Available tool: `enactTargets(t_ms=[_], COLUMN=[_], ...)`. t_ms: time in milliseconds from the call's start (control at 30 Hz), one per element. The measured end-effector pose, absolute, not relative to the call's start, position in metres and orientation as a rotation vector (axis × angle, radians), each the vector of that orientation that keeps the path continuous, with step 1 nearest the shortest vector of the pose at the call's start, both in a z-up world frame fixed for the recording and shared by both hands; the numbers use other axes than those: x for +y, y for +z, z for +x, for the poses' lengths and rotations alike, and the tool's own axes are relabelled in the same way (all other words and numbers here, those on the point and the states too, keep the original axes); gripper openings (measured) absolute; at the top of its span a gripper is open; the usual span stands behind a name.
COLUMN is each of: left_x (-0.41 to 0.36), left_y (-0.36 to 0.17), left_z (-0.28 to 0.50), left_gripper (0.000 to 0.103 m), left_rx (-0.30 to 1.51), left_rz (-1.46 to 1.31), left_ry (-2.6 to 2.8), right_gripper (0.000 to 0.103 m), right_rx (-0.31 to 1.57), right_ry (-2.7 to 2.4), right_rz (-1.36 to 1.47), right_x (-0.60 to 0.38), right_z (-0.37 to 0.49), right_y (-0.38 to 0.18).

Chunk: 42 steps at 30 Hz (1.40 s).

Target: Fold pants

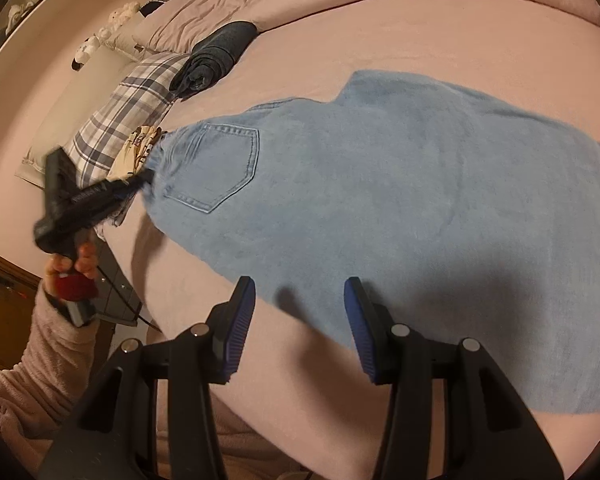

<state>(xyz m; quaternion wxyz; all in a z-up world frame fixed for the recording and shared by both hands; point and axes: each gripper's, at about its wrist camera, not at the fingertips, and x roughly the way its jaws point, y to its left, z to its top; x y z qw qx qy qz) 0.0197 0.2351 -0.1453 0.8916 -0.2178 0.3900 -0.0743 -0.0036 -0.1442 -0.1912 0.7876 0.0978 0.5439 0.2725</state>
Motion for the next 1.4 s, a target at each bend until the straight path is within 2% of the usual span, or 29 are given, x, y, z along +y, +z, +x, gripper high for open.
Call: enactTargets(t_ms=[100,300,400,467,567,700,800,933,1000,1200,1233,1267,1300,1367,1400], left_x=[0.238,0.26,0.258,0.261,0.269,0.249,0.192,0.079,0.02,-0.175,-0.206,-0.226,-0.246,-0.278,-0.292], left_y=[-0.146,-0.19,-0.197,-0.186,-0.165,-0.142,-0.138,-0.141,-0.143,-0.161,-0.166,-0.169,-0.171,-0.178,-0.179], left_z=[0.033,0.039,0.03,0.024,0.008,-0.007,-0.002,0.024,0.036,0.053,0.054,0.053,0.053,0.055,0.057], left_gripper=[0.008,0.009,0.024,0.041,0.042,0.042,0.042,0.042,0.042,0.043,0.043,0.043,0.043,0.043,0.043], left_rx=[0.815,0.918,0.946,0.942,0.921,0.879,0.903,0.968,0.992,1.073,1.084,1.087,1.079,1.082,1.09], left_rz=[-0.449,-0.495,-0.43,-0.421,-0.374,-0.316,-0.25,-0.171,-0.123,0.046,0.083,0.105,0.129,0.141,0.153], left_ry=[-0.122,-0.046,-0.012,0.018,0.129,0.12,-0.011,-0.314,-0.437,-0.787,-0.812,-0.824,-0.829,-0.854,-0.858], right_gripper=[0.047,0.047,0.047,0.045,0.045,0.046,0.048,0.049,0.059,0.059,0.057,0.049,0.033,0.014,0.011], right_rx=[1.142,1.172,1.216,1.198,1.175,1.062,1.021,0.895,0.847,0.841,0.833,0.822,0.825,0.841,0.853], right_ry=[0.604,0.634,0.637,0.652,0.638,0.467,0.242,-0.06,-0.164,-0.221,-0.199,-0.194,-0.205,-0.231,-0.238], right_rz=[0.182,0.166,0.102,0.094,0.18,0.27,0.375,0.548,0.635,0.789,0.806,0.806,0.798,0.775,0.767], right_x=[-0.127,-0.093,-0.076,-0.078,-0.106,-0.197,-0.286,-0.399,-0.437,-0.47,-0.469,-0.47,-0.47,-0.473,-0.473], right_z=[0.007,0.022,0.021,0.02,0.02,0.007,-0.014,-0.073,-0.105,-0.135,-0.132,-0.127,-0.124,-0.115,-0.115], right_y=[-0.188,-0.205,-0.224,-0.223,-0.21,-0.184,-0.177,-0.162,-0.16,-0.187,-0.191,-0.194,-0.195,-0.195,-0.195])
